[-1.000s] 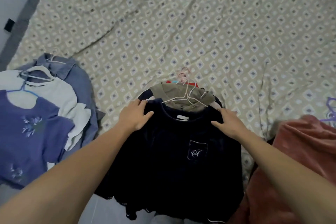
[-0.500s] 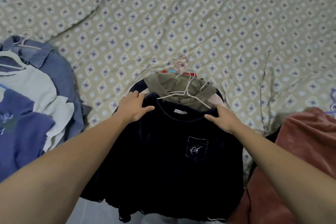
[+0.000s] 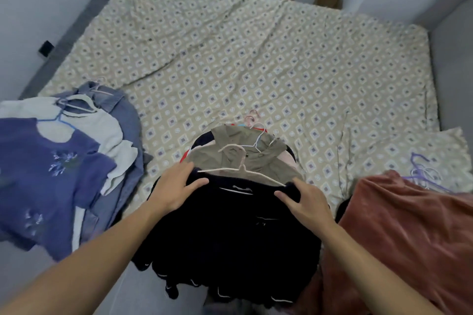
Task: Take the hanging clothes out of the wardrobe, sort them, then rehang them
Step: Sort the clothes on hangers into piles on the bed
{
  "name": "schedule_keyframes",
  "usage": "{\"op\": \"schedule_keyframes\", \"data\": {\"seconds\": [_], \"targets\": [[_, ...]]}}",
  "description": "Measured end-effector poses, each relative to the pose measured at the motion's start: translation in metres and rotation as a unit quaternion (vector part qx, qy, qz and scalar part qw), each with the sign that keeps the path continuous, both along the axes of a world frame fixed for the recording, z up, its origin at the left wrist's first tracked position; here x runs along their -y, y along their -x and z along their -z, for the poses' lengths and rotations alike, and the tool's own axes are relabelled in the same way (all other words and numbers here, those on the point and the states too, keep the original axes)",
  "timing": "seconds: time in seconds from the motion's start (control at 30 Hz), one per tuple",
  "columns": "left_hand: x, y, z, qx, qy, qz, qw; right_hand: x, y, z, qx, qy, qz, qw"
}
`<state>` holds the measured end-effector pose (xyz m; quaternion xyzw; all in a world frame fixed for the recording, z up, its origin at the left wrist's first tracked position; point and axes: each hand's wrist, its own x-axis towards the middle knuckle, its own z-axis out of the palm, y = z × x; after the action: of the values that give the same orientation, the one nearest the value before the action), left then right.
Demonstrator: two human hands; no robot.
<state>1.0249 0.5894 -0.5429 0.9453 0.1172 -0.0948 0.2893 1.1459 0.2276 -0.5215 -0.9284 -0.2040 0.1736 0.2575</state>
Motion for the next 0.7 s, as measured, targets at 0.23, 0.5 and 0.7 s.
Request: {"op": "schedule_keyframes", "data": {"seconds": [0.23, 0.5, 0.7], "targets": [[0.038, 0.111, -0.131, 0.097, -0.059, -0.145, 0.983, -0.003, 0.045, -0.108, 0.023, -0.058, -0.072, 0.995], [0.048, 0.231, -0.262, 0.176, -0.145, -0.24, 0.943, -0.037, 0.115, -0.227, 0.069, -0.143, -0.114, 0.981], [0.017, 0.27, -0.329, 0.224, -0.199, -0.291, 0.908, -0.092, 0.129, -0.296, 0.135, -0.182, -0.149, 0.962]]}}
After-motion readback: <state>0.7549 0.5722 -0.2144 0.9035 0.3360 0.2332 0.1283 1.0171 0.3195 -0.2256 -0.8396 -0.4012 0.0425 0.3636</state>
